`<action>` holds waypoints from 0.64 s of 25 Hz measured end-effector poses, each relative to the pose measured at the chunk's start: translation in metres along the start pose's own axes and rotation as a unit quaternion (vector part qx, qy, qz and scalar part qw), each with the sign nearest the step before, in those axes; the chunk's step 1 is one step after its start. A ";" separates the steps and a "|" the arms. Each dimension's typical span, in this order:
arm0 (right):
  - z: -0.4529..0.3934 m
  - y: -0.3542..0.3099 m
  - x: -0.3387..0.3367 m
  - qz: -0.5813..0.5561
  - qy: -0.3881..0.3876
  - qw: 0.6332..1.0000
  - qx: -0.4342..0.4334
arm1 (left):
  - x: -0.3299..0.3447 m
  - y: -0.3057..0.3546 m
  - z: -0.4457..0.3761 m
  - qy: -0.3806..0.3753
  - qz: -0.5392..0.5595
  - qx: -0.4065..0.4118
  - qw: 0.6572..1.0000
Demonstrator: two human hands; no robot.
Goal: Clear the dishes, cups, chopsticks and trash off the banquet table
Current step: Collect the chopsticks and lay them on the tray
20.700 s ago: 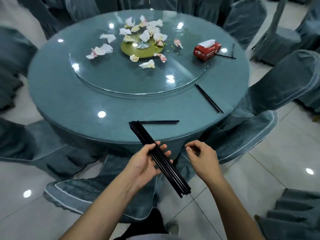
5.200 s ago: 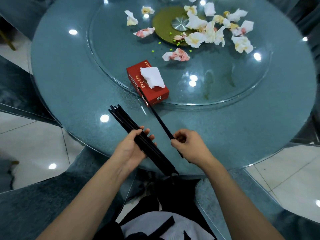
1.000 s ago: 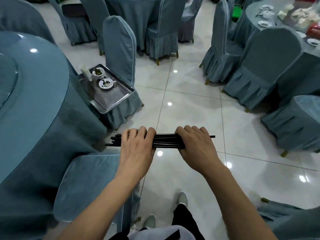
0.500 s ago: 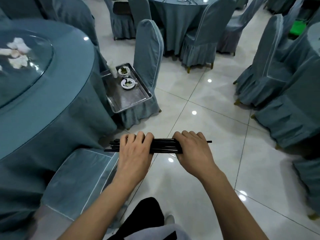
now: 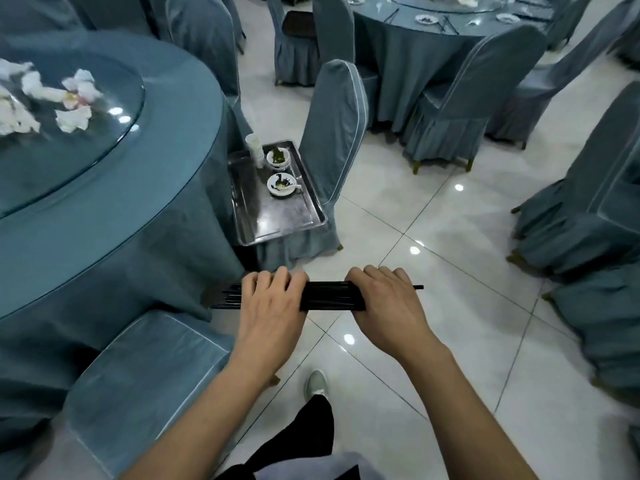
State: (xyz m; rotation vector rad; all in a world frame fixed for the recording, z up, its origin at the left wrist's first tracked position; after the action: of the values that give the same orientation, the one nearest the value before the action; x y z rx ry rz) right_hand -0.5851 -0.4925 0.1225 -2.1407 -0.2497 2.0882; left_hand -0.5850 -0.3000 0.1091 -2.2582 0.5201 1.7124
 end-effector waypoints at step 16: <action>-0.222 0.018 0.000 -0.002 -0.030 0.995 -0.092 | 0.038 -0.065 -0.171 -0.018 -0.023 -0.066 0.997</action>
State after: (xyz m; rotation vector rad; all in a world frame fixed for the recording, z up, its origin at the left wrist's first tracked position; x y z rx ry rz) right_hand -0.3625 -0.5062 0.1244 -2.1746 -0.4690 2.2084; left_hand -0.3987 -0.3166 0.1187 -2.3043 0.3530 1.8092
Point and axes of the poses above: each hand's wrist, its own z-axis away from the middle knuckle, its own x-axis out of the palm, y = z × x, the point moved 1 cm from there along -z, towards the middle knuckle, and after that the axes turned 10 degrees about x, right-handed, at the moved point
